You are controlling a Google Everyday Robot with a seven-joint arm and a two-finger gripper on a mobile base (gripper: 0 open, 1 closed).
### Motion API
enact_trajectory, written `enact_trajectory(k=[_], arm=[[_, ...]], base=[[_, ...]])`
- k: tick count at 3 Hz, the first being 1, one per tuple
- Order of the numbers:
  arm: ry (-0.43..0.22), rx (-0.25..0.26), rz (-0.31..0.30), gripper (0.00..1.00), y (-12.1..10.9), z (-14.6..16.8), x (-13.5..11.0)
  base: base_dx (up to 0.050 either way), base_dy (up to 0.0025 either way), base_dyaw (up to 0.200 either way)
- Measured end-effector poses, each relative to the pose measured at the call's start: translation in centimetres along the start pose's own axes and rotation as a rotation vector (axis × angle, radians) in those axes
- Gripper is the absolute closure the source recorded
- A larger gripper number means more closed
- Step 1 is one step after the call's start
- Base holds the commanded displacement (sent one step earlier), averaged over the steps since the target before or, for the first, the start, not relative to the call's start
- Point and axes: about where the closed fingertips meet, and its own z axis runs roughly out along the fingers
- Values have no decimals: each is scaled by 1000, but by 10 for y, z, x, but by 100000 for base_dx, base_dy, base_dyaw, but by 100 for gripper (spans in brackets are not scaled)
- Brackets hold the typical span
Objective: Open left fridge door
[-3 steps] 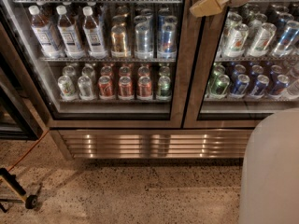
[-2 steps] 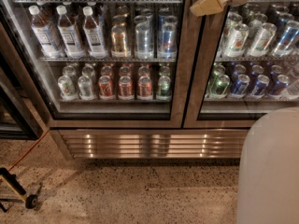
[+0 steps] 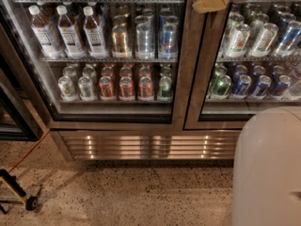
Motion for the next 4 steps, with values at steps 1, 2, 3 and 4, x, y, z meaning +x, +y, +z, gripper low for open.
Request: enact_trajectory(k=[1, 2, 3, 4], arm=[[0, 0, 0, 100, 1, -3, 0], [0, 0, 0, 100, 1, -3, 0], [8, -9, 2, 100, 0, -1, 0], [8, -9, 2, 100, 0, -1, 0]], base=[[0, 0, 0], [0, 0, 0], [-4901, 1, -6], [-4851, 3, -18]])
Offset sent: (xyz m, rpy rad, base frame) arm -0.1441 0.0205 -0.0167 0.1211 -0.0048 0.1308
